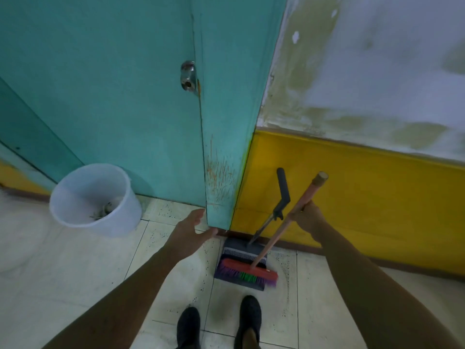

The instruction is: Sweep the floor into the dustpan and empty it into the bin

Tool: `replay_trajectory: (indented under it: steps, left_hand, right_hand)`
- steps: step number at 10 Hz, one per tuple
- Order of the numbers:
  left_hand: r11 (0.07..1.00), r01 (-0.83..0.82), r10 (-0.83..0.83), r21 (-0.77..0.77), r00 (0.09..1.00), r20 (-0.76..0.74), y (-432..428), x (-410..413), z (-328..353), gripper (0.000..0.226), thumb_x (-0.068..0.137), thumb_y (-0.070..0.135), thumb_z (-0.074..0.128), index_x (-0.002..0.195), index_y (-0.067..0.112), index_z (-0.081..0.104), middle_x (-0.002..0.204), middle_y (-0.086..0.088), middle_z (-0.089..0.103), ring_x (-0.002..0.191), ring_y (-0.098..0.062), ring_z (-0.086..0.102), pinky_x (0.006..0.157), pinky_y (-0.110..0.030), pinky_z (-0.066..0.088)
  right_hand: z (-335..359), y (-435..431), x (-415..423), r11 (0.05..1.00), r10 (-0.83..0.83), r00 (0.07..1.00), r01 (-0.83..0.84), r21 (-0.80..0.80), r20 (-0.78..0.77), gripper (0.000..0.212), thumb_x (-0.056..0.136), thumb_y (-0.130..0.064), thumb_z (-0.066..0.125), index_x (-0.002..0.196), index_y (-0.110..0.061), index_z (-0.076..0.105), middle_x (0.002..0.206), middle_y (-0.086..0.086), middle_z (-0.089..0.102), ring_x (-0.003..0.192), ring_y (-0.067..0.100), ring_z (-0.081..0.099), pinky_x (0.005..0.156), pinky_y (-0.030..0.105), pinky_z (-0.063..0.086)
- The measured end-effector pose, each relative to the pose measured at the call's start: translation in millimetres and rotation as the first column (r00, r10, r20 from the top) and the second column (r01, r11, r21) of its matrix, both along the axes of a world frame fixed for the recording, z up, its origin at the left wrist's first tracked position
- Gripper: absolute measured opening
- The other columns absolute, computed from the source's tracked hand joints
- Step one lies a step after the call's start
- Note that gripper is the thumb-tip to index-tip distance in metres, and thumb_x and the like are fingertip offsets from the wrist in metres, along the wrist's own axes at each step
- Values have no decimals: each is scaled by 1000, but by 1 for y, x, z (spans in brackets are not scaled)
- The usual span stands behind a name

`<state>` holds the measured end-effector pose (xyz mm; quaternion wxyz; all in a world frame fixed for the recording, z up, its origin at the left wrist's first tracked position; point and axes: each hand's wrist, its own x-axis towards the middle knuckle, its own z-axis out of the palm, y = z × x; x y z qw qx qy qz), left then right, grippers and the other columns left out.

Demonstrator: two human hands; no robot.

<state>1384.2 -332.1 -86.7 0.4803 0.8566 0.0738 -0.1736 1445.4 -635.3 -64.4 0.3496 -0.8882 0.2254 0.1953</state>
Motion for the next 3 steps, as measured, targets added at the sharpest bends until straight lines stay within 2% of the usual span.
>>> replay_trajectory:
  steps: [1,2,3]
  left_hand:
    - [1000,14,-14,-14,1000,21,12,-1,2,64,87,32,70,142,18,41,145,0,48,132,-20,45,107,-38,39]
    - [998,41,-39,-43,998,46,23,-3,10,63,88,31,69,142,17,41,144,-1,48,132,-22,45,109,-42,38]
    - [995,54,-48,-79,996,74,34,-3,18,60,89,28,69,141,15,42,142,-1,50,132,-22,45,108,-40,39]
  right_hand:
    - [3,5,0,993,-112,991,110,30,73,19,93,-13,54,110,-8,47,84,8,53,61,15,47,51,30,42]
    - [10,14,-10,977,-198,979,192,88,57,32,93,-10,55,122,-6,44,86,3,51,71,19,52,55,33,45]
    - [5,21,-17,957,-256,965,246,151,52,65,87,-2,61,144,-6,28,119,11,49,105,29,52,79,42,50]
